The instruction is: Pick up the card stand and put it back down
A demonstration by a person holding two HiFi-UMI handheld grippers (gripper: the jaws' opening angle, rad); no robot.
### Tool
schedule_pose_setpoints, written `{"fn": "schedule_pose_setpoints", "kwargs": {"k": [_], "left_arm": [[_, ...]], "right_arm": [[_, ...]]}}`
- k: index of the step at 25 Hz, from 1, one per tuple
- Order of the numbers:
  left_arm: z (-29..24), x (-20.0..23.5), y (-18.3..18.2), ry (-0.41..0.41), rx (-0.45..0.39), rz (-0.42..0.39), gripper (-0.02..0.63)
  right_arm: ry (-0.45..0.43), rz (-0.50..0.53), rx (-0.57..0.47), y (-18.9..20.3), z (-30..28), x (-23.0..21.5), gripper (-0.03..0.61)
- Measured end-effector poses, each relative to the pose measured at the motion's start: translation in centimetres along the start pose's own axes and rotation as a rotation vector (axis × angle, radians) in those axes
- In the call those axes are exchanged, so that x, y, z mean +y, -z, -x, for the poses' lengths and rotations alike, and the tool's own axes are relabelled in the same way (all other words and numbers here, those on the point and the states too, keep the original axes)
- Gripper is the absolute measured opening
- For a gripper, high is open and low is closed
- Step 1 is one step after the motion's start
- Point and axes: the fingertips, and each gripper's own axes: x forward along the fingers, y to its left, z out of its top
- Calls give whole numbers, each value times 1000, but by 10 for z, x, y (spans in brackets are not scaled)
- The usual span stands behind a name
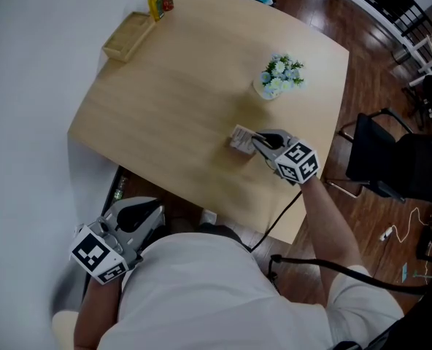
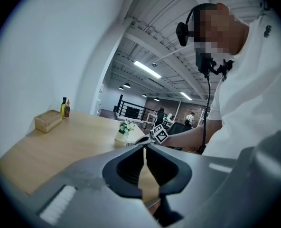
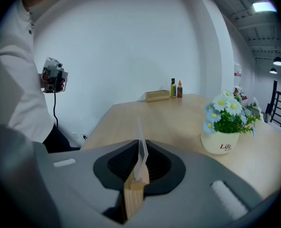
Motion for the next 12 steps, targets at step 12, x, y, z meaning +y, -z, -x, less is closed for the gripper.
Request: {"fn": "schedule_pose_setpoints", "kwargs": {"k": [12], "left_arm": [[1, -2, -3, 4, 6, -2, 23]], "right_arm": [[-22, 1, -16, -5, 1, 5, 25]]}}
